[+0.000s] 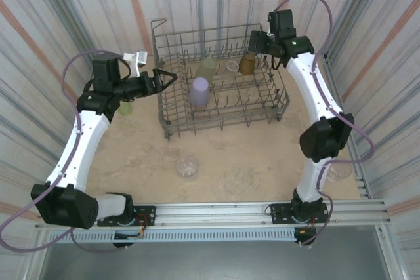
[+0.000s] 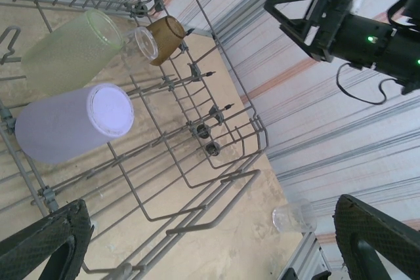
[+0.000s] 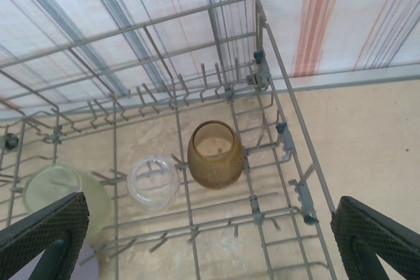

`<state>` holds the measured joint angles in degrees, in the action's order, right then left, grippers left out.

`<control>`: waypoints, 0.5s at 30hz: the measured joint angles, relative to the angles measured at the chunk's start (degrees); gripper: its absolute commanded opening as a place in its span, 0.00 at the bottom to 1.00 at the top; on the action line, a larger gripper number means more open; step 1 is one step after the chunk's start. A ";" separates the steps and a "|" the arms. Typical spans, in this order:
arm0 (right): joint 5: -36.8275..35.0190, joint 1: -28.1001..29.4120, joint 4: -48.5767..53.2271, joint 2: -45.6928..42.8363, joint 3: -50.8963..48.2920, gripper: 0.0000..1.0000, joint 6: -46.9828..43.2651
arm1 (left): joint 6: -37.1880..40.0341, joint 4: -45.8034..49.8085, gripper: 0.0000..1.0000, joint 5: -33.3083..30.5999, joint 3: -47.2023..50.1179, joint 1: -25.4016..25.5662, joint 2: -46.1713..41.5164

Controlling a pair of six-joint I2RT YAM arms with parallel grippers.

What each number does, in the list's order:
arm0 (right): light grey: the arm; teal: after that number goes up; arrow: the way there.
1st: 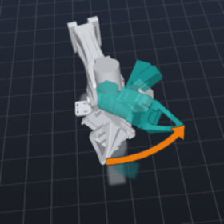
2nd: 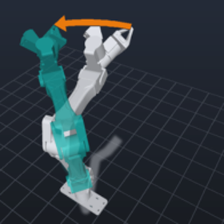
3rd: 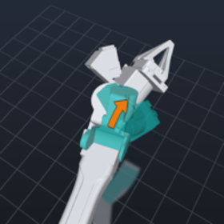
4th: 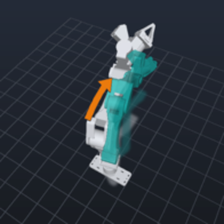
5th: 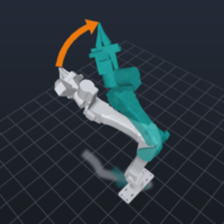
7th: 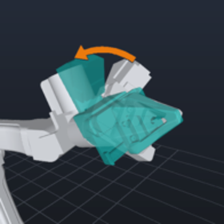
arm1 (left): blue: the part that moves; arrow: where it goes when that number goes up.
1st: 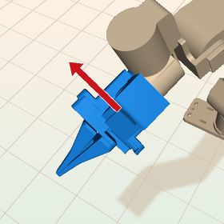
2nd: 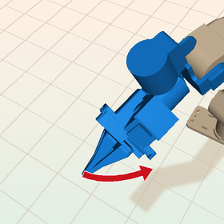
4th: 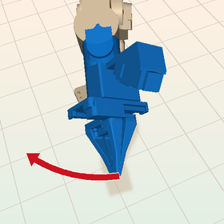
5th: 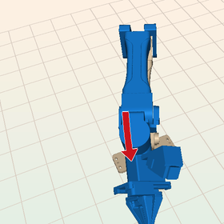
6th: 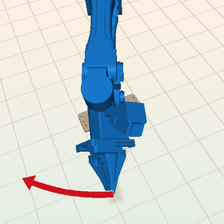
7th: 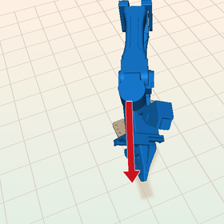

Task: Load the cups into the dish rack

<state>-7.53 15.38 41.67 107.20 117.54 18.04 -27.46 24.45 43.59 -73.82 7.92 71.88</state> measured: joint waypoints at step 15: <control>-0.68 0.50 -5.75 -23.47 -37.66 0.99 7.30 | -2.78 6.47 0.99 -0.87 3.41 0.00 -4.02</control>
<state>-8.21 15.88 35.92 83.72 79.88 25.34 -30.24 30.92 42.72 -70.41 7.92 67.85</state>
